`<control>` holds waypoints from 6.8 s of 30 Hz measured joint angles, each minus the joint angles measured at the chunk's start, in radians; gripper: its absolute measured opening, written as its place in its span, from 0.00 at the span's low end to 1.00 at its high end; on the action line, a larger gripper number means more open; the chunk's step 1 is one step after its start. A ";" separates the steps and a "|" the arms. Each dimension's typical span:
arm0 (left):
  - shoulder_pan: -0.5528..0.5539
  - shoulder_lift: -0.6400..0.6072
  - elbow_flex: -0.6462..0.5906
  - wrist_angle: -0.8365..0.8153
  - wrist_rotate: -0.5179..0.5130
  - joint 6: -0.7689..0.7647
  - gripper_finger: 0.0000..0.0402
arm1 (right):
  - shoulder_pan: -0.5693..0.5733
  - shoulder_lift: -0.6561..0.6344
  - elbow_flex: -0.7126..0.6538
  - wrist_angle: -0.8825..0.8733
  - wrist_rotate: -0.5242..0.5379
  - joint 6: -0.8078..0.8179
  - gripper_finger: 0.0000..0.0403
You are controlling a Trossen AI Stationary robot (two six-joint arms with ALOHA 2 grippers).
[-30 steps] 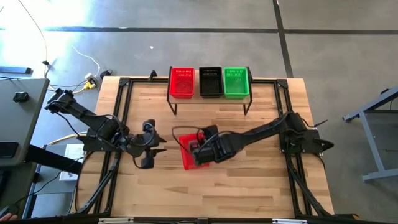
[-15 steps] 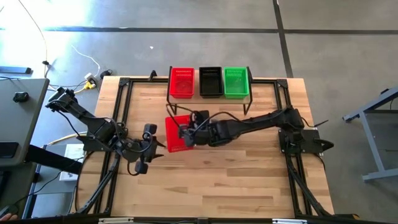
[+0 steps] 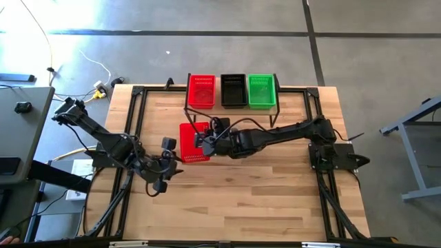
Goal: Stack baskets on shelf by color
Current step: Stack the red bin on the stacked red bins on the shelf, then return to Home Position
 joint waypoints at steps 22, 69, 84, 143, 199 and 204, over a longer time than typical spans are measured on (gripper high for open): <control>0.053 0.192 0.000 -0.105 -0.194 0.009 0.31 | 0.004 0.001 0.000 0.053 -0.070 -0.009 0.00; -0.022 0.127 0.000 -0.104 -0.286 0.051 0.00 | -0.031 -0.080 -0.001 0.010 -0.147 -0.212 0.39; 0.083 -0.023 0.048 -0.017 -0.354 0.180 0.00 | -0.040 -0.243 -0.001 0.007 -0.143 -0.542 0.39; 1.003 0.124 0.048 0.388 0.442 0.760 0.00 | -0.387 -0.440 0.000 -0.038 -0.265 -1.073 0.39; 0.586 -0.365 -0.192 0.322 0.362 0.021 0.38 | -0.239 -0.439 -0.172 -0.016 -0.256 -0.899 0.39; 0.468 -0.494 -0.335 0.404 0.273 -0.047 0.38 | -0.189 -0.439 -0.286 0.071 -0.246 -0.861 0.39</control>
